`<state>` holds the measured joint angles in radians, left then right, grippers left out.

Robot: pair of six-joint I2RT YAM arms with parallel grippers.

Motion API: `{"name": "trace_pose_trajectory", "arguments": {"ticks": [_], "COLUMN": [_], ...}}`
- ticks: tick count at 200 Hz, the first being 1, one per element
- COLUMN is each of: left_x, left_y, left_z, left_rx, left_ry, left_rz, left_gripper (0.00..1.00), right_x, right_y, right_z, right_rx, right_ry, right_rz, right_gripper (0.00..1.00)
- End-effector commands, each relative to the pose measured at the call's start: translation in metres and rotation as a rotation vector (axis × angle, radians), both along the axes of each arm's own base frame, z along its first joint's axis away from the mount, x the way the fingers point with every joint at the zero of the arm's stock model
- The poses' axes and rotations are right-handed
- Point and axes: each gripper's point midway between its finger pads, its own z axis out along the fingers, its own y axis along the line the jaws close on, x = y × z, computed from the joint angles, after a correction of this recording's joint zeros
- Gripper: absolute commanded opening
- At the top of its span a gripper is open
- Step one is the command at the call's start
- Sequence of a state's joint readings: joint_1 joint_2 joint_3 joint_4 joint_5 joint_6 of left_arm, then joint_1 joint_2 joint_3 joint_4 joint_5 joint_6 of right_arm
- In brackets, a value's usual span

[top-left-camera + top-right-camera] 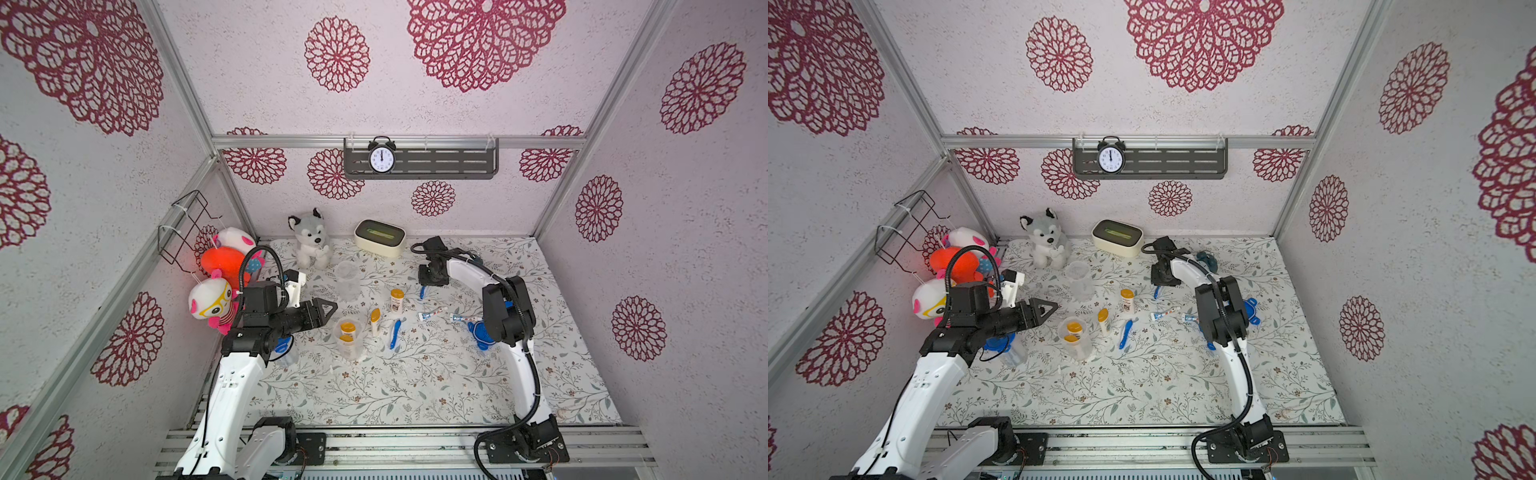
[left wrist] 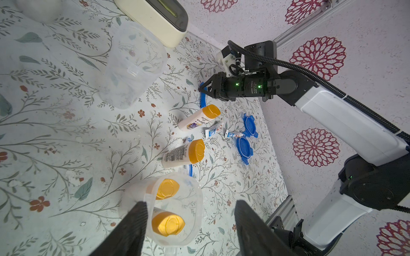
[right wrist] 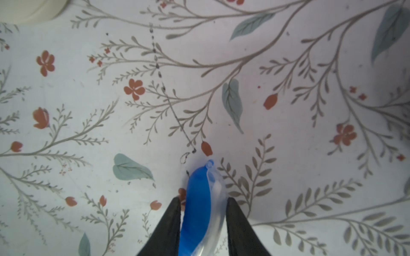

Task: Pack away toiletry kits
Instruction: Pick up the toiletry item from the center of the board, then place the toiletry item into the container.

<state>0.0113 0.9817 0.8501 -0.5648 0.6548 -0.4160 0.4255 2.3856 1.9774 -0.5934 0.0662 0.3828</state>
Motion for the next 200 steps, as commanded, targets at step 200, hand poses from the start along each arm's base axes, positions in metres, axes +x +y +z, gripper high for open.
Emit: {"name": "trace_pose_trajectory", "arguments": {"ticks": [200], "left_x": [0.007], "left_y": [0.022], "left_z": [0.001], "left_rx": [0.037], "left_ry": [0.004], "left_rz": [0.091], "left_gripper": [0.65], "right_x": [-0.197], "right_y": [0.14], "right_z": [0.292], "right_rx": [0.669], "right_ry": [-0.948], "right_rz": [0.849], "right_gripper": [0.19]}}
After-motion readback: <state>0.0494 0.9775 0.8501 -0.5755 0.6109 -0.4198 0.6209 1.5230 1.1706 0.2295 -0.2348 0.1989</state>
